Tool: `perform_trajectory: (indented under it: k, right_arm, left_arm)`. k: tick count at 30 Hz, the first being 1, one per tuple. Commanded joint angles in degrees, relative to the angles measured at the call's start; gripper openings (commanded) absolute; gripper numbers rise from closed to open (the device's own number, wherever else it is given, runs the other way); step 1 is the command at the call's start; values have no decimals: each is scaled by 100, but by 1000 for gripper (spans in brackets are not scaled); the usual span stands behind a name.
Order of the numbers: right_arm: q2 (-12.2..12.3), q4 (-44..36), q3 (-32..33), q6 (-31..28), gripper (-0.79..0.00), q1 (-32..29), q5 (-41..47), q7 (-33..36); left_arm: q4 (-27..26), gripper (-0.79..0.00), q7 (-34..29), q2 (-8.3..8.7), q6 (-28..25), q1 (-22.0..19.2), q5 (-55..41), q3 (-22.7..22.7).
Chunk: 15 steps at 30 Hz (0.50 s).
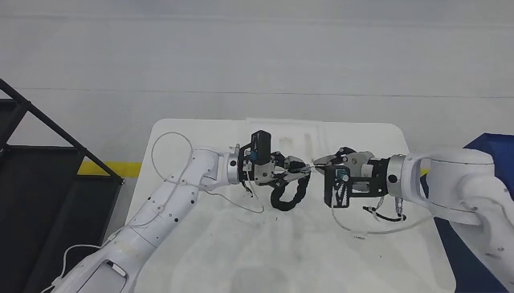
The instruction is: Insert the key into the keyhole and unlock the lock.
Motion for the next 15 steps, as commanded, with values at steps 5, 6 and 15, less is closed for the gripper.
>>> perform_trajectory:
  k: [5,6,15]
  right_arm:
    - [3,353,80,434,-785,-127,1247,159]
    - [3,369,93,490,-785,-136,1409,184]
    - [41,453,181,1261,-785,-351,2860,967]
  left_arm:
    - [-42,-785,121,4,-1,20,168,4]
    - [-48,-785,145,3,1,20,198,3]
    - [-156,-785,273,8,43,13,585,3]
